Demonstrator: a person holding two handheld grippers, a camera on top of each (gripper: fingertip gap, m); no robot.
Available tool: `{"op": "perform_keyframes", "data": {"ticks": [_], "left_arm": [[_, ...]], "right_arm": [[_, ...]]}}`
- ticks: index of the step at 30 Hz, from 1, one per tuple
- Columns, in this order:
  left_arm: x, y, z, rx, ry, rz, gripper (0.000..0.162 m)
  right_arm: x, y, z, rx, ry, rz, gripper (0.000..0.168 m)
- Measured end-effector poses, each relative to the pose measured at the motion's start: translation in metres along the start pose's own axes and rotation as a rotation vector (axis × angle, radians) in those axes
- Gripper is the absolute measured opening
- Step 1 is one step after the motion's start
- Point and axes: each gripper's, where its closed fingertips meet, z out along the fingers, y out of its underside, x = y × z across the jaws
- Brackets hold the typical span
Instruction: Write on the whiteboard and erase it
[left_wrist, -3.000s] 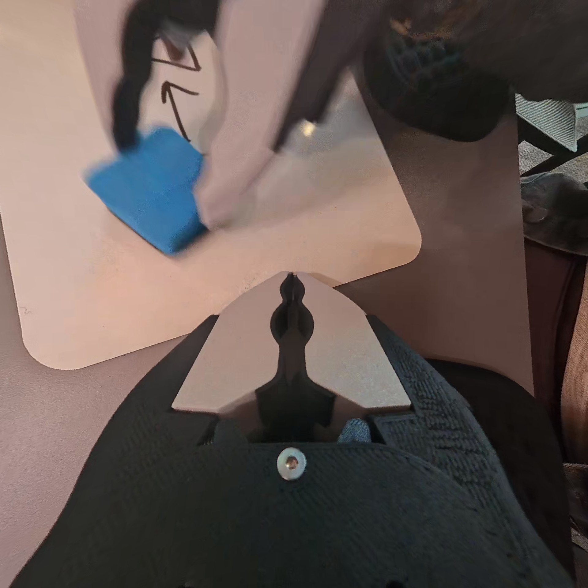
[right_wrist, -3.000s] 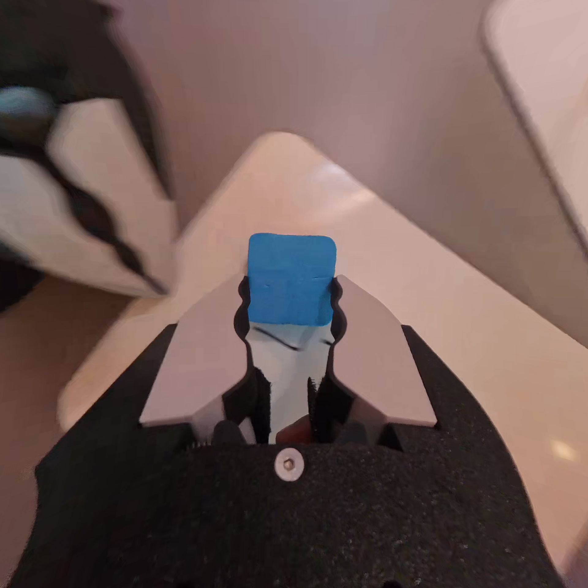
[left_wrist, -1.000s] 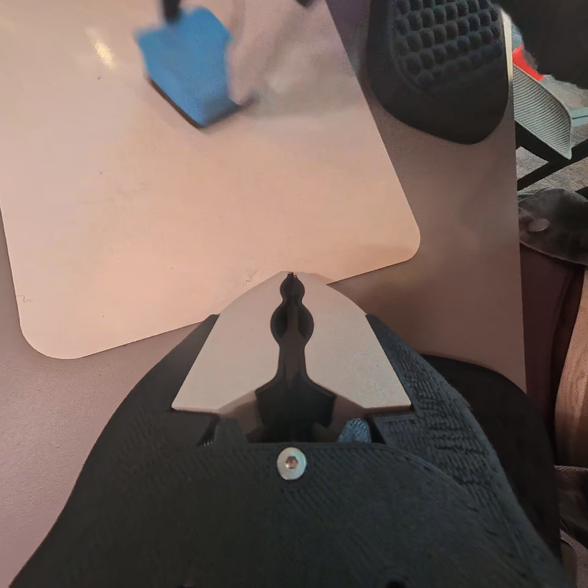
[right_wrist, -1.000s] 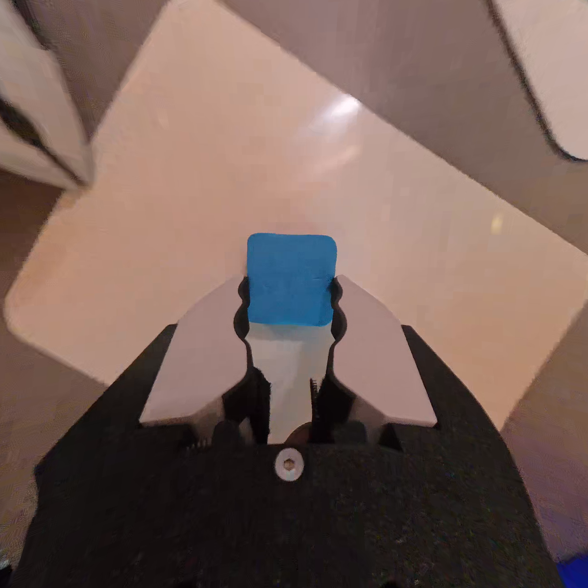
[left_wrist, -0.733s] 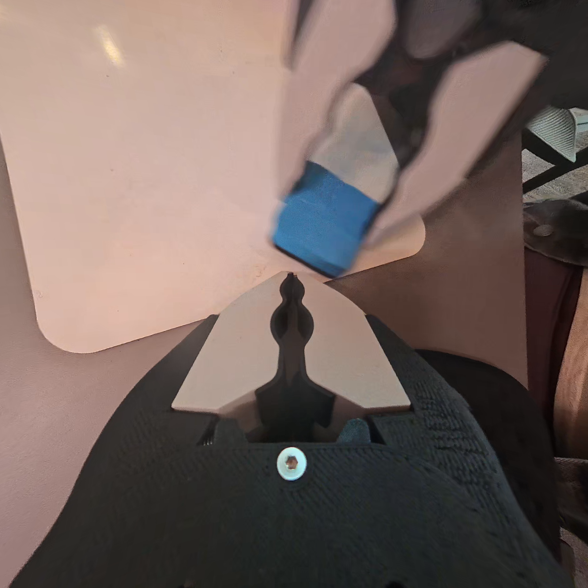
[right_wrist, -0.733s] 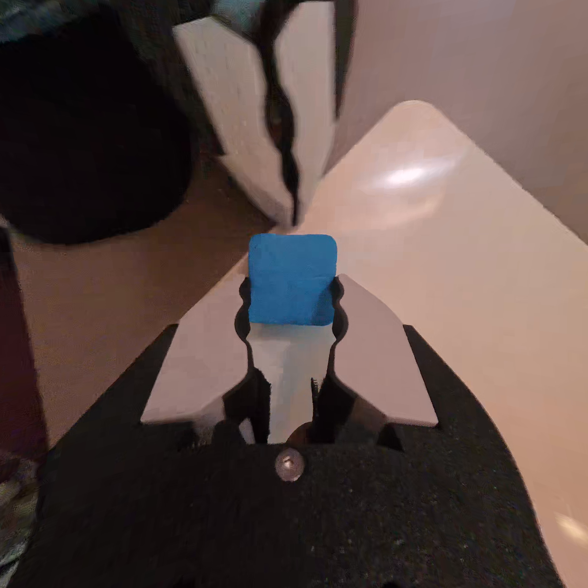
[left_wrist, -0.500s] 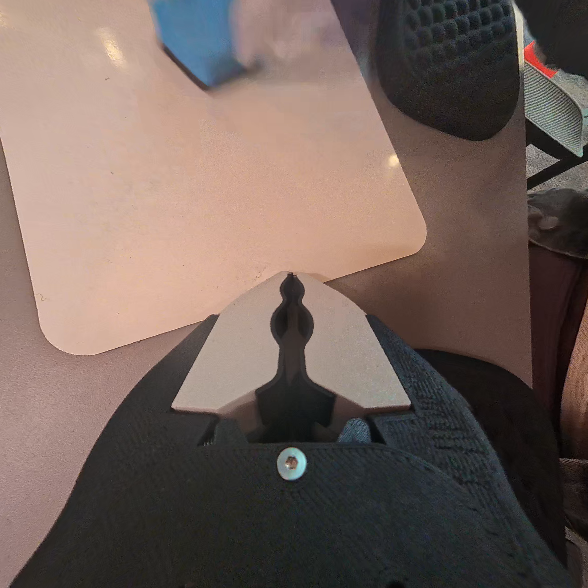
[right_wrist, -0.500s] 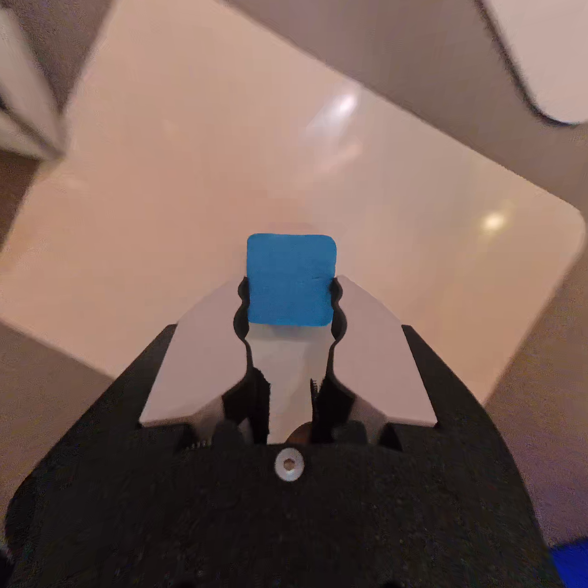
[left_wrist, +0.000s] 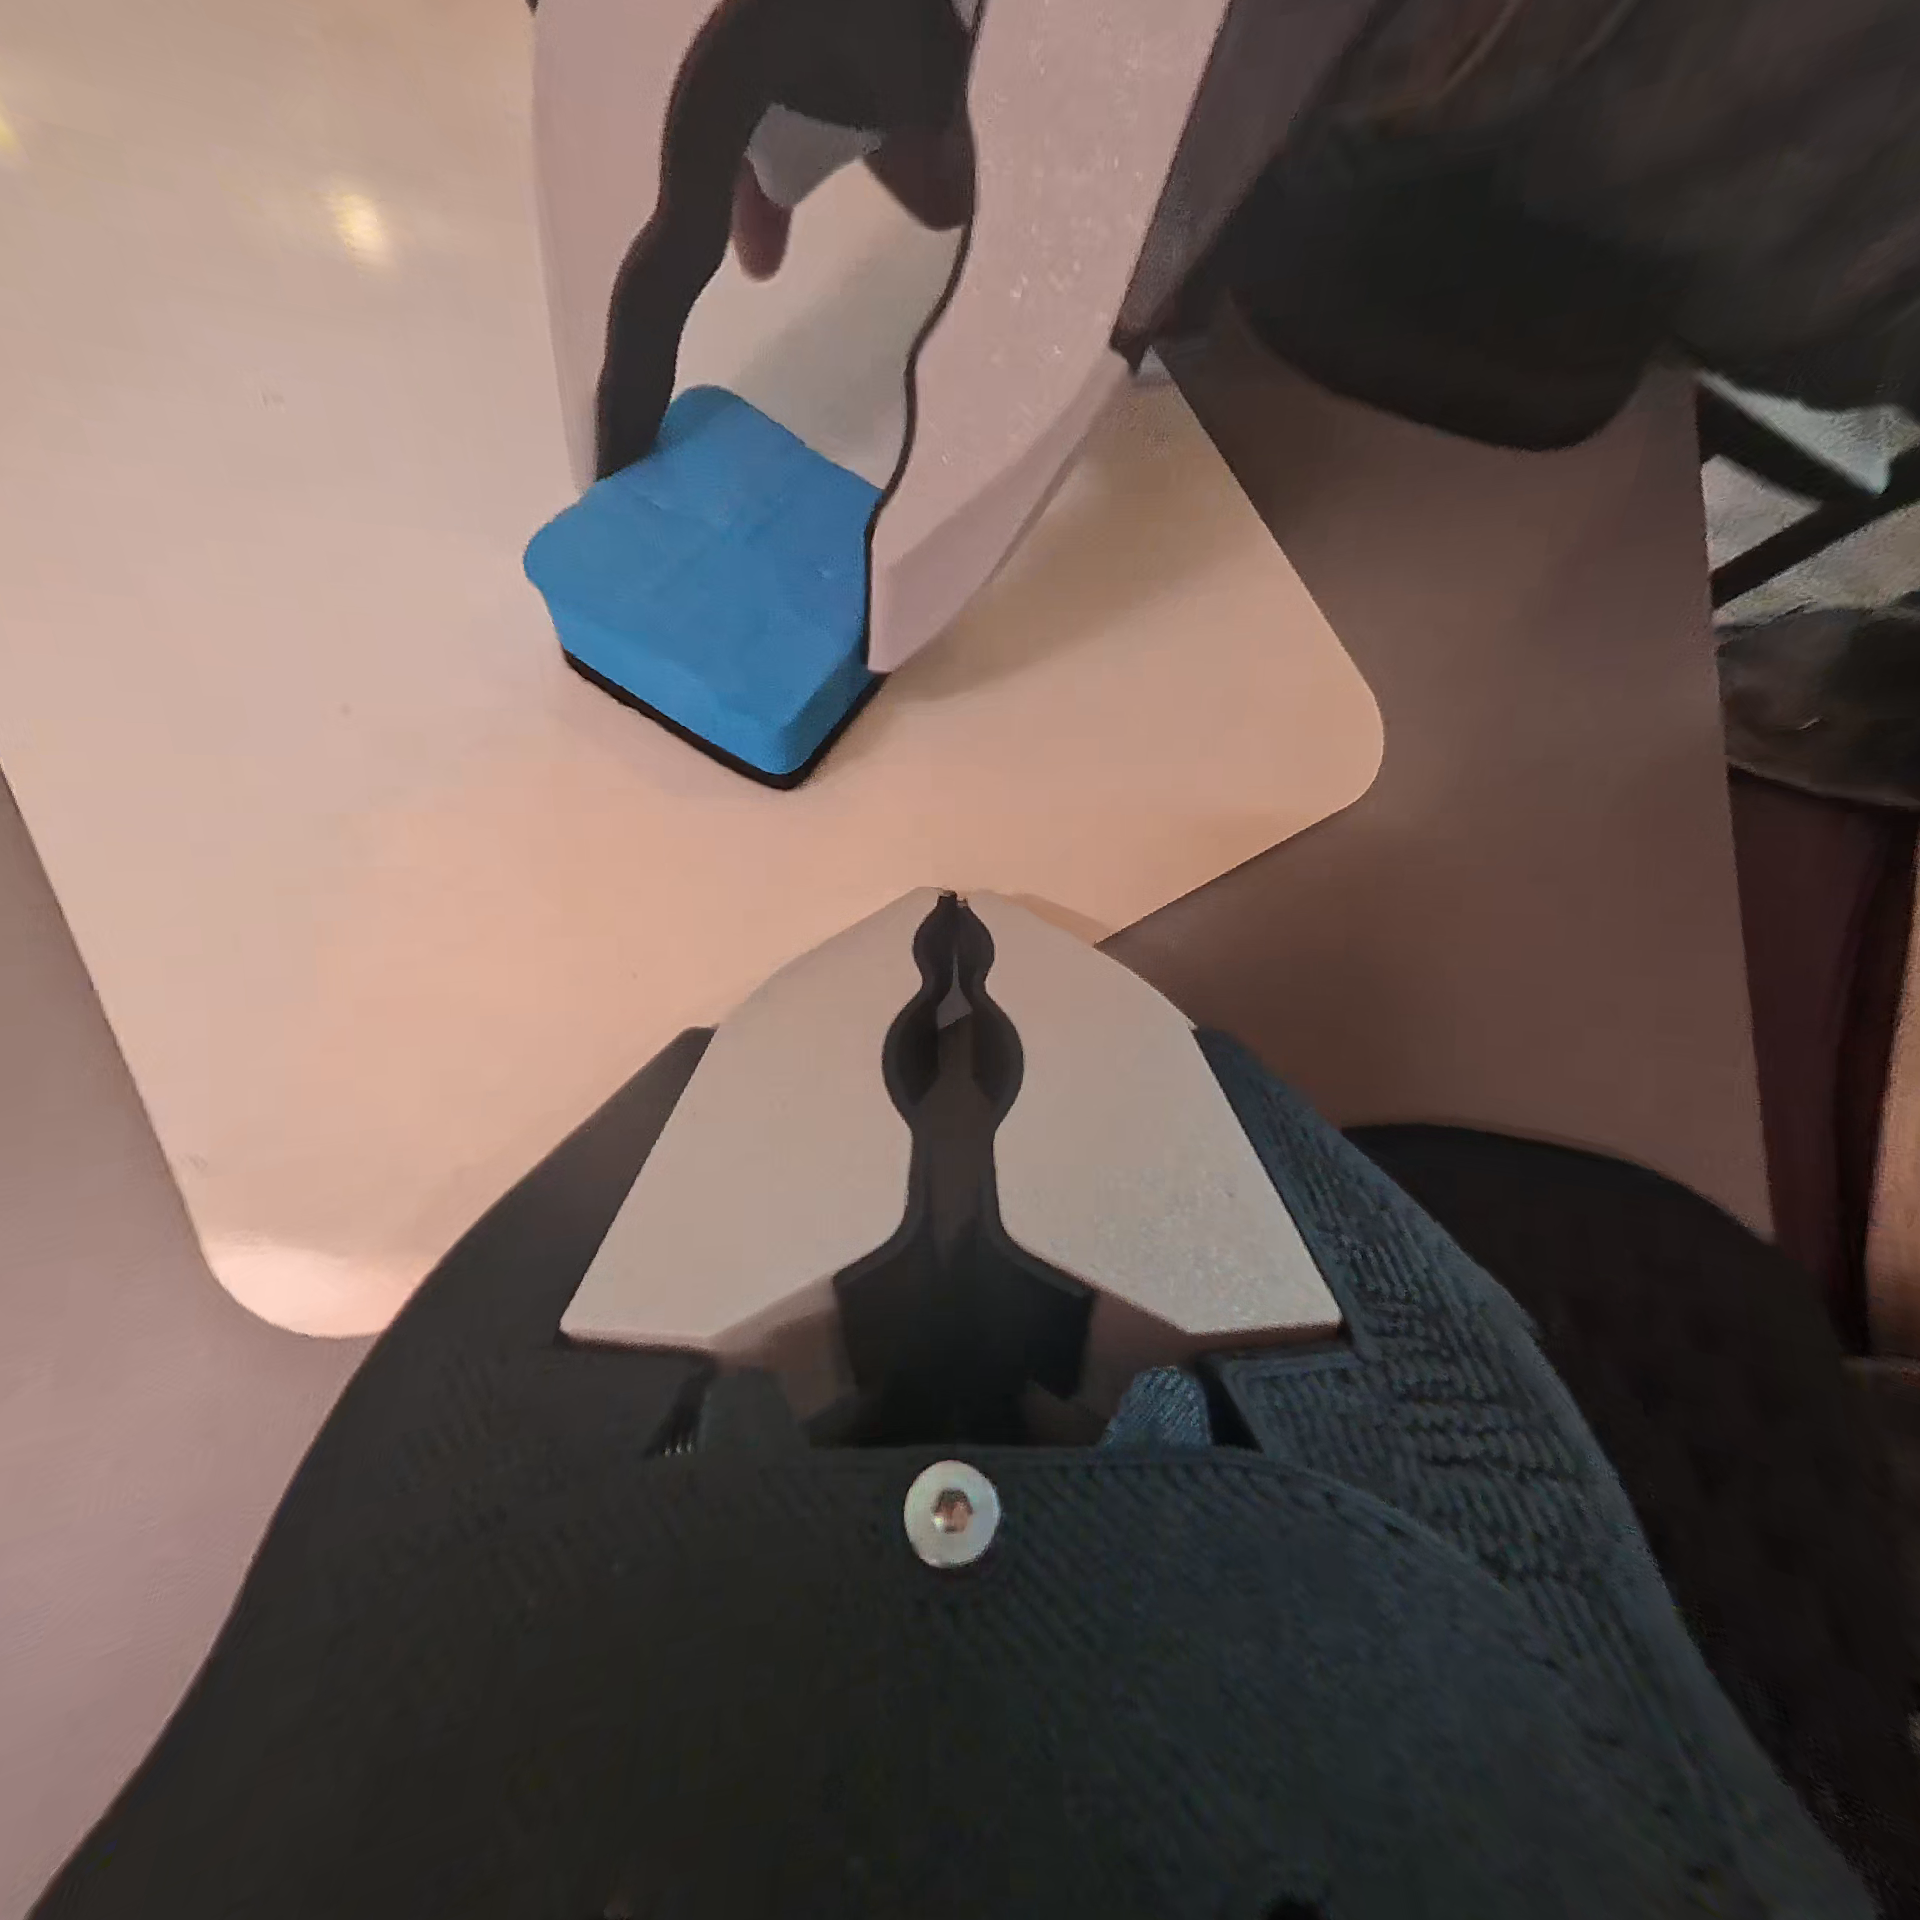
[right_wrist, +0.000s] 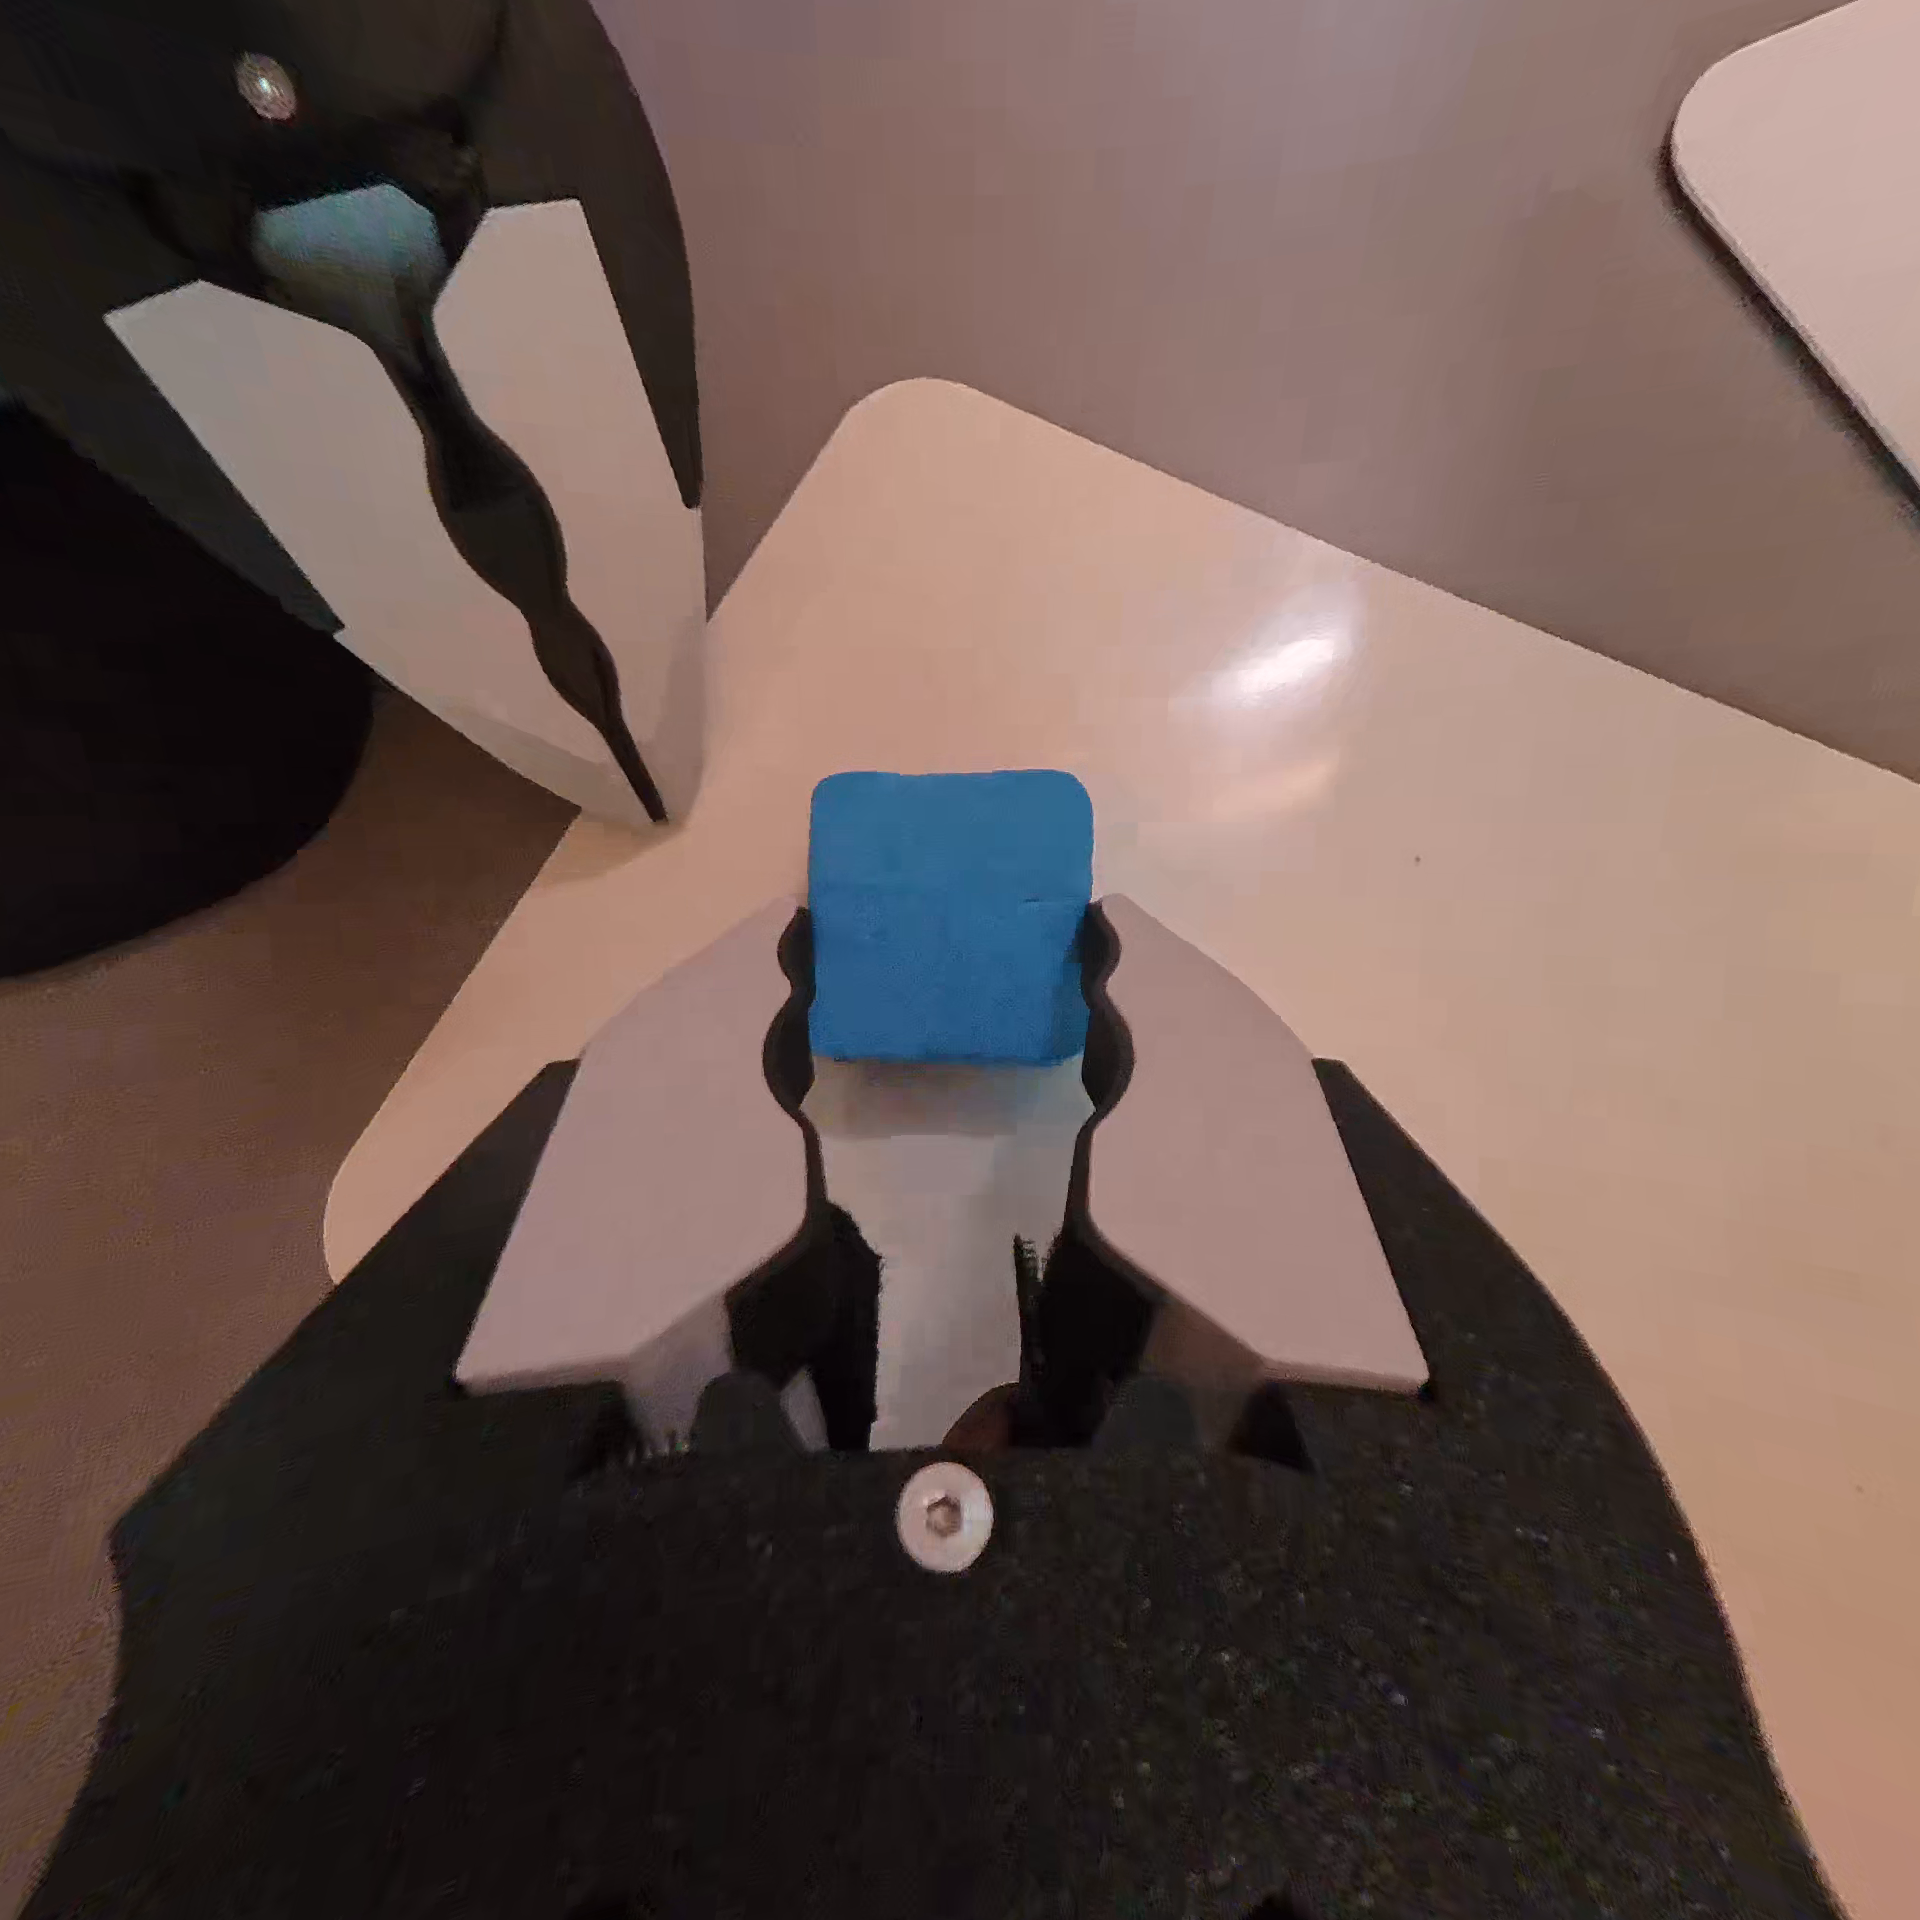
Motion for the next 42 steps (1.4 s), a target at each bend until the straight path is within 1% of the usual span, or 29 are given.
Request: {"op": "perform_keyframes", "data": {"ticks": [2, 5, 6, 8, 10, 13, 15, 18, 20, 23, 24, 25, 28, 30, 32, 34, 37, 38, 39, 40, 41, 42], "left_arm": [[-0.004, -0.001, 0.001, -0.002, -0.053, 0.112, 0.0], [-0.014, -0.007, 0.002, -0.003, -0.172, 0.197, 0.001], [-0.018, -0.01, 0.001, 0.009, -0.22, 0.229, 0.006], [-0.032, -0.022, -0.007, 0.072, -0.37, 0.317, 0.011], [-0.047, -0.04, -0.027, 0.191, -0.548, 0.368, 0.023], [-0.052, -0.063, -0.069, 0.373, -0.74, 0.342, 0.038], [-0.039, -0.072, -0.099, 0.444, -0.824, 0.298, 0.045], [-0.002, -0.074, -0.13, 0.581, -0.851, 0.169, 0.051], [0.023, -0.066, -0.137, 0.681, -0.847, 0.091, 0.051], [0.047, -0.036, -0.13, 0.713, -0.912, 0.048, 0.051], [0.052, -0.034, -0.128, 0.741, -0.935, 0.061, 0.051], [0.057, -0.035, -0.123, 0.749, -0.931, 0.093, 0.052], [0.07, -0.043, -0.102, 0.669, -0.93, 0.176, 0.06], [0.08, -0.059, -0.082, 0.664, -0.884, 0.255, 0.067], [0.077, -0.077, -0.067, 0.626, -0.915, 0.362, 0.074], [0.067, -0.097, -0.054, 0.589, -0.95, 0.46, 0.081], [0.063, -0.128, -0.039, 0.554, -0.963, 0.584, 0.083], [0.061, -0.135, -0.036, 0.531, -0.983, 0.639, 0.081], [0.059, -0.138, -0.033, 0.502, -1.008, 0.69, 0.074], [0.055, -0.142, -0.039, 0.511, -1.07, 0.715, 0.06], [0.056, -0.142, -0.039, 0.522, -1.061, 0.732, 0.06], [0.056, -0.141, -0.039, 0.555, -1.031, 0.711, 0.06]], "right_arm": [[0.0, 0.0, -0.003, 0.046, -0.038, 0.032, 0.05], [0.0, 0.001, -0.004, 0.055, -0.064, 0.034, 0.05], [0.0, 0.001, -0.004, 0.058, -0.064, 0.034, 0.05], [0.0, 0.001, -0.004, 0.055, -0.061, 0.028, 0.05], [-0.001, 0.001, -0.004, 0.047, -0.056, 0.015, 0.05], [-0.001, 0.002, -0.004, 0.047, -0.041, -0.012, 0.05], [-0.002, 0.003, -0.005, 0.049, -0.041, -0.019, 0.05], [0.0, -0.001, -0.01, 0.078, -0.054, 0.022, 0.05], [0.006, -0.013, -0.02, 0.171, -0.045, 0.064, 0.05], [0.02, -0.031, -0.044, 0.354, -0.011, 0.161, 0.05], [0.023, -0.033, -0.054, 0.414, -0.01, 0.2, 0.05], [0.024, -0.036, -0.063, 0.472, -0.021, 0.235, 0.05], [0.012, -0.039, -0.088, 0.623, -0.116, 0.295, 0.05], [-0.007, -0.041, -0.102, 0.694, -0.222, 0.306, 0.05], [-0.025, -0.046, -0.113, 0.757, -0.322, 0.301, 0.05], [-0.04, -0.051, -0.117, 0.782, -0.439, 0.315, 0.05], [-0.06, -0.056, -0.116, 0.778, -0.619, 0.345, 0.05], [-0.065, -0.057, -0.116, 0.772, -0.67, 0.352, 0.05], [-0.069, -0.058, -0.115, 0.764, -0.708, 0.359, 0.05], [-0.071, -0.058, -0.113, 0.753, -0.726, 0.368, 0.05], [-0.071, -0.058, -0.113, 0.753, -0.736, 0.376, 0.05], [-0.072, -0.057, -0.112, 0.743, -0.741, 0.376, 0.05]]}}
